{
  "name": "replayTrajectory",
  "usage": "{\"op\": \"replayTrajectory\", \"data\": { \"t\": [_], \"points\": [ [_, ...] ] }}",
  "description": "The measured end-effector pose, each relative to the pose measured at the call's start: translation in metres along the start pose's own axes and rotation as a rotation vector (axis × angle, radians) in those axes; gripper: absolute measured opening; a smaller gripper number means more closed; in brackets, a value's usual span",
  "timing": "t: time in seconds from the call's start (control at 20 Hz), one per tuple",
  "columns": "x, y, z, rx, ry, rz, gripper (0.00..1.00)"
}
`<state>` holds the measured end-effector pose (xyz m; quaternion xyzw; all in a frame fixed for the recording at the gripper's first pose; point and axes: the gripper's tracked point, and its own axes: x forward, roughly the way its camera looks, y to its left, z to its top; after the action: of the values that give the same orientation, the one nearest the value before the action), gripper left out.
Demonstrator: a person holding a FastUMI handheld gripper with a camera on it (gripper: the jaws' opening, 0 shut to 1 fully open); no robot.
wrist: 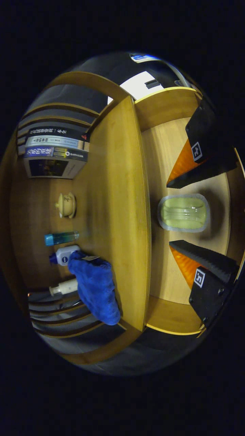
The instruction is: Pull open the drawer, take out the items inside it, and place them on the countertop above the cabinet.
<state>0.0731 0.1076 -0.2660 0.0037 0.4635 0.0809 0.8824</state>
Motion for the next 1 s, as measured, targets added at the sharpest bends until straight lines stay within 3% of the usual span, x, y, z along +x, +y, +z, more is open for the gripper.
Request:
{"op": "replayTrajectory", "data": {
  "t": [0.25, 0.6, 0.75, 1.0],
  "points": [
    [0.016, -0.004, -0.004, 0.012, 0.096, -0.028, 0.89],
    [0.033, -0.005, -0.022, 0.006, 0.24, -0.033, 0.45],
    [0.034, -0.005, -0.023, 0.019, 0.245, -0.031, 0.29],
    [0.018, 0.001, -0.017, 0.017, 0.215, -0.004, 0.23]
  ]
}}
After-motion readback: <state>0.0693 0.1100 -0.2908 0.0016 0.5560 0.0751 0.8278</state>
